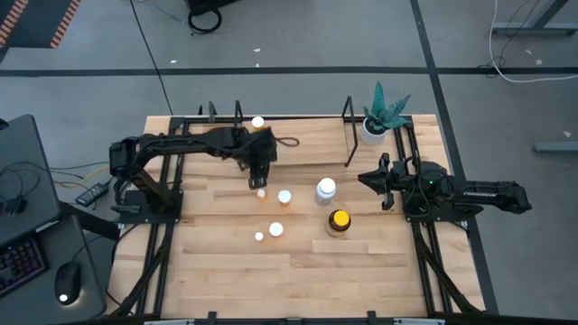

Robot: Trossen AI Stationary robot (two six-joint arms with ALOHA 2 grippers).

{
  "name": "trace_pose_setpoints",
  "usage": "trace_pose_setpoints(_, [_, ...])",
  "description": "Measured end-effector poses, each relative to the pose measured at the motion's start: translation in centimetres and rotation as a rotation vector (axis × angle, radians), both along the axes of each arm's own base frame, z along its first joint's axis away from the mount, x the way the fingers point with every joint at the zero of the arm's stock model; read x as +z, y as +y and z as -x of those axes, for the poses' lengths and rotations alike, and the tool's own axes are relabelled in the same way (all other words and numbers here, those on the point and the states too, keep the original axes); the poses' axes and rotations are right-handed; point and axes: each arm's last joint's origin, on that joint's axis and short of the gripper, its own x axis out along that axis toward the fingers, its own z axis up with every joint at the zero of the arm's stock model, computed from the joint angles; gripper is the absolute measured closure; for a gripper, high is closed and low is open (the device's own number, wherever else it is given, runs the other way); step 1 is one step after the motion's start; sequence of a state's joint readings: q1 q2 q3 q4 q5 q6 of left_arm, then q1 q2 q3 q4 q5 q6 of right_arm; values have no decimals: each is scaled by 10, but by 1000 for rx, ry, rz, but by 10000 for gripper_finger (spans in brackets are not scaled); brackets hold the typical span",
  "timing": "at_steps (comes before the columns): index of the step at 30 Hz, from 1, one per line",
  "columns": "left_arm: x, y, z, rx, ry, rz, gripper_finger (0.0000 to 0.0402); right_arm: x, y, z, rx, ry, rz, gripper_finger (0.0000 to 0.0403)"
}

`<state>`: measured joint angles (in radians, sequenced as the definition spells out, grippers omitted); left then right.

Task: Pick and place medicine bottles onto shelf by color
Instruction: Put the bottom left big orange pill bottle on the shelf

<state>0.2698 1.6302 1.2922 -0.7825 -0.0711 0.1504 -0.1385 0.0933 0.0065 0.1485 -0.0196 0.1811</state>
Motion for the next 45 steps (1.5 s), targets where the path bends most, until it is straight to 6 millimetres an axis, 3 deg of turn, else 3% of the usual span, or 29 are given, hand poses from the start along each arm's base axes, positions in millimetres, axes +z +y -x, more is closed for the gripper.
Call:
trace_pose_setpoints(9, [20, 41, -3, 41, -86, -71, 202, 0, 0, 0, 0, 0, 0, 346])
trace_pose_setpoints(16, [31, 71, -17, 39, -96, -113, 200, 0, 0, 0, 0, -3, 0, 346])
trace_pose_setpoints(21, [15, 83, -21, 33, -13, -69, 203, 1, 0, 0, 0, -8, 1, 346])
trace_pose_setpoints(28, [-15, 80, -18, 17, 186, 50, 196, 1, 0, 0, 0, -8, 1, 346])
trace_pose_setpoints(35, [-38, 81, -21, 24, 263, 124, 202, 1, 0, 0, 0, -8, 1, 346])
trace_pose_setpoints(45, [-50, 82, -23, 50, 301, 138, 199, 1, 0, 0, 0, -9, 1, 346])
